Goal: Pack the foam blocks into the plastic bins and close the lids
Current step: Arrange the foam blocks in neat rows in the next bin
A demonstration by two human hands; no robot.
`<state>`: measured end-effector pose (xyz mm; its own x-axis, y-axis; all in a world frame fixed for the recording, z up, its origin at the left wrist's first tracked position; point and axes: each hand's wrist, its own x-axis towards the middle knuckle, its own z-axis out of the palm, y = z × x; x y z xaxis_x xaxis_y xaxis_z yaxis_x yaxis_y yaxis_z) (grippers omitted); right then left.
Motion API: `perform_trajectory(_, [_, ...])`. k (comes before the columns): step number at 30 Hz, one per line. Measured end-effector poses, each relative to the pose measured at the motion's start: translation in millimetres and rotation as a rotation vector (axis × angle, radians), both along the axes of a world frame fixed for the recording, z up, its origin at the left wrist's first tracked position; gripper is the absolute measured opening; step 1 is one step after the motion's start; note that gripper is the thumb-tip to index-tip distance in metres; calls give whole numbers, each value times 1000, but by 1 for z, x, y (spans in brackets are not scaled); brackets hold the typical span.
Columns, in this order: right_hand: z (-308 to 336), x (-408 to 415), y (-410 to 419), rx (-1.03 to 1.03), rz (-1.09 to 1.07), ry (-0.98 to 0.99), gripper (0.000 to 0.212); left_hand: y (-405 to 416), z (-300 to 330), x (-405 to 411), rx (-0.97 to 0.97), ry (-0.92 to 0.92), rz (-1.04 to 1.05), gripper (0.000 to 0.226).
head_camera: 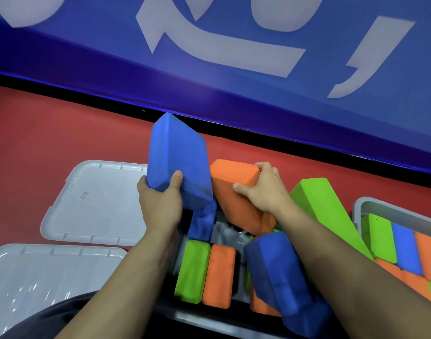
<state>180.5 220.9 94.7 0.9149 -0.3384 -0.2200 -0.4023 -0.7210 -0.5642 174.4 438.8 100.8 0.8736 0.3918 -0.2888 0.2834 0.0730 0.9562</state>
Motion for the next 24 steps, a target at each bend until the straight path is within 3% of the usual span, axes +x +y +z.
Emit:
perform_trajectory(8, [-4, -14, -4, 113, -111, -93, 86, 15, 1, -1, 34, 83, -10, 68])
perform_trajectory(12, [-2, -17, -11, 132, -116, -119, 88, 25, -21, -10, 104, 280, -75, 77])
perform_trajectory(14, [-1, -18, -12, 141, -116, -117, 87, 28, -40, -15, 120, 369, -114, 92])
perform_trajectory(16, [0, -19, -13, 136, -105, -114, 88, 31, -55, -21, 188, 467, -167, 94])
perform_trajectory(19, [0, -21, -12, 137, -98, -114, 89, 29, -57, -31, 380, 565, -242, 70])
perform_trajectory(22, [0, -21, -13, 138, -97, -114, 89, 21, -59, -36, 528, 587, -279, 88])
perform_trajectory(24, [0, -21, -13, 143, -100, -117, 88, 15, -58, -40, 625, 498, -252, 97])
